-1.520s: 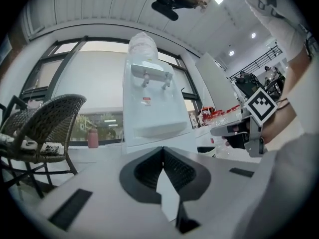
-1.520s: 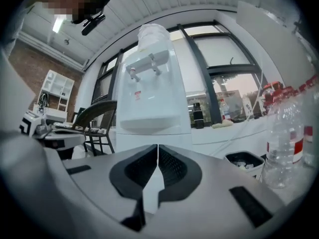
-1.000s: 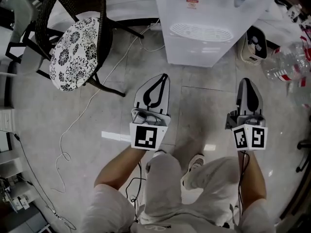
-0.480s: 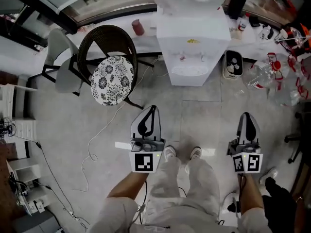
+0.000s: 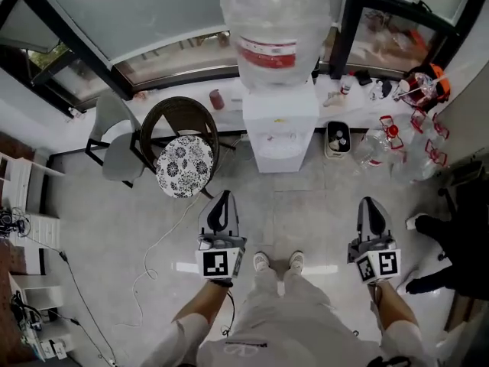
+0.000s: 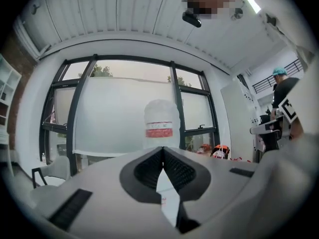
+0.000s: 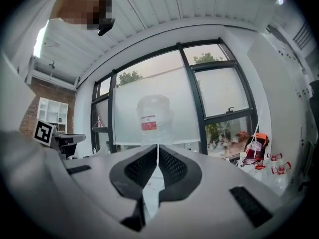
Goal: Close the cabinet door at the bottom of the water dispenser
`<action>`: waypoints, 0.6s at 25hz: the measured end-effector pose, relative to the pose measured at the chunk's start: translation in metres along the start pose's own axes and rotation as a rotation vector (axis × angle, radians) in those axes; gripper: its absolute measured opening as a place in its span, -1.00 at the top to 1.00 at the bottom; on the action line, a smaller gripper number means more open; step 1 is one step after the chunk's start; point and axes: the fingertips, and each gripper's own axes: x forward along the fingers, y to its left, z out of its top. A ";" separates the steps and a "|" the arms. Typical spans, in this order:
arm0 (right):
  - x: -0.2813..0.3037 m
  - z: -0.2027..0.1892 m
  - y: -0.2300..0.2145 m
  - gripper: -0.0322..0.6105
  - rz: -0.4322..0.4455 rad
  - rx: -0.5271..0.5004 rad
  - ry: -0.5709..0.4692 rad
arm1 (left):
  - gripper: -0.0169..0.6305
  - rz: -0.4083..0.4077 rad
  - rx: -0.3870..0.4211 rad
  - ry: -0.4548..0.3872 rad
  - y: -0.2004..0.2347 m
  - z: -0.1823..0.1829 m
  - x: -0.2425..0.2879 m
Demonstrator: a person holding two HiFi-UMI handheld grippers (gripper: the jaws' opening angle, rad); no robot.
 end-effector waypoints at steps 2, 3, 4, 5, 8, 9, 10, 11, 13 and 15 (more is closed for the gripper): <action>-0.012 0.013 0.007 0.83 0.008 0.029 0.013 | 0.92 -0.006 -0.025 -0.016 -0.005 0.014 -0.009; -0.018 0.020 0.010 0.83 0.016 0.034 0.012 | 0.92 -0.012 -0.028 -0.025 -0.006 0.020 -0.013; -0.025 0.028 0.014 0.83 0.026 0.027 0.006 | 0.92 -0.016 -0.025 -0.033 -0.007 0.026 -0.017; -0.031 0.034 0.018 0.83 0.033 0.016 -0.002 | 0.92 -0.019 -0.018 -0.044 -0.006 0.030 -0.022; -0.050 0.045 0.021 0.83 0.022 0.013 -0.018 | 0.92 -0.023 0.005 -0.064 -0.001 0.037 -0.032; -0.054 0.045 0.020 0.83 0.017 0.015 -0.016 | 0.92 -0.025 0.006 -0.065 0.000 0.038 -0.035; -0.057 0.043 0.020 0.83 0.014 0.014 -0.013 | 0.92 -0.028 0.006 -0.064 0.001 0.039 -0.037; -0.059 0.041 0.020 0.83 0.013 0.012 -0.009 | 0.92 -0.028 0.005 -0.063 0.001 0.039 -0.039; -0.060 0.038 0.021 0.83 0.014 0.011 -0.008 | 0.92 -0.026 0.002 -0.060 0.000 0.038 -0.042; -0.059 0.037 0.024 0.84 0.018 0.010 -0.014 | 0.92 -0.022 -0.003 -0.056 0.000 0.036 -0.045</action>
